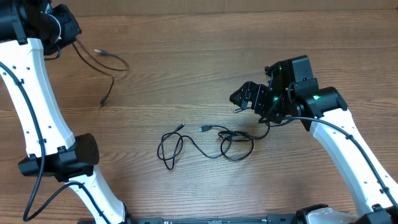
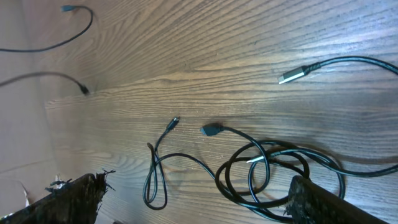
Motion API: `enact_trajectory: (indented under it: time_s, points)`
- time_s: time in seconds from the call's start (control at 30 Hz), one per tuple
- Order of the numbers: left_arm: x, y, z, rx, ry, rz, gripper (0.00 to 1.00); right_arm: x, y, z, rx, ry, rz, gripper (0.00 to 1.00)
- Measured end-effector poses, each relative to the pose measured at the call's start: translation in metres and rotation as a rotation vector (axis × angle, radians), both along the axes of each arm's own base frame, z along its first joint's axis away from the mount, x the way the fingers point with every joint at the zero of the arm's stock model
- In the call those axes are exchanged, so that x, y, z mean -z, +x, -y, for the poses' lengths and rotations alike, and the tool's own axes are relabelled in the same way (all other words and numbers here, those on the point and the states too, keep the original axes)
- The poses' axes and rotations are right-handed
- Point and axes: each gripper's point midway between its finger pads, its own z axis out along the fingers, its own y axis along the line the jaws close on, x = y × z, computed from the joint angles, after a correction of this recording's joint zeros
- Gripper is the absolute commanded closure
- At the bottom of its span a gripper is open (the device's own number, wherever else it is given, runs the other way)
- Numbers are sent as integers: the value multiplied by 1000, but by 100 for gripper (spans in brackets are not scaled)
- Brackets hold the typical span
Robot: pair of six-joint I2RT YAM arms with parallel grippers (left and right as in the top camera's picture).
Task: Untangle cables
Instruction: 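Drag the held cable with the left gripper to the upper left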
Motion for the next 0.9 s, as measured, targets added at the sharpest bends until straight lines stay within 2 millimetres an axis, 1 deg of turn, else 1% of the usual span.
enact_trajectory:
  time_s: [0.13, 0.3, 0.5, 0.57, 0.7, 0.73, 0.77, 0.8, 0.83, 0.87, 0.9]
  points:
    - [10, -1, -1, -20, -8, -38, 96, -1, 1, 0, 0, 1, 5, 5]
    - [31, 2, -1, -24, -18, -90, 96, -1, 1, 0, 0, 1, 5, 5]
    - [59, 18, 0, -15, -20, -116, 96, 0, 1, 0, 0, 1, 4, 5]
    - [68, 27, -3, 1, -7, -106, 96, 0, 0, 0, 0, 0, 2, 5]
    - [76, 48, -8, 77, 53, -49, 96, 1, -1, 0, 0, -1, -5, 5]
    - [77, 52, -8, 91, 65, -41, 94, 1, -1, 0, 0, -2, -7, 5]
    - [79, 55, -9, 106, 76, -33, 86, 1, -2, 0, 0, -3, -9, 5]
    - [81, 57, -10, 116, 86, -28, 69, 1, -2, 1, 0, -3, -11, 5]
    - [83, 58, -10, 128, 93, -30, 58, 2, -2, 1, 0, -4, -13, 5]
    - [86, 58, -10, 135, 96, -36, 53, 2, -3, 1, 0, -4, -13, 5]
    - [91, 56, -9, 142, 95, -51, 51, 2, -2, 1, 0, -4, -13, 5]
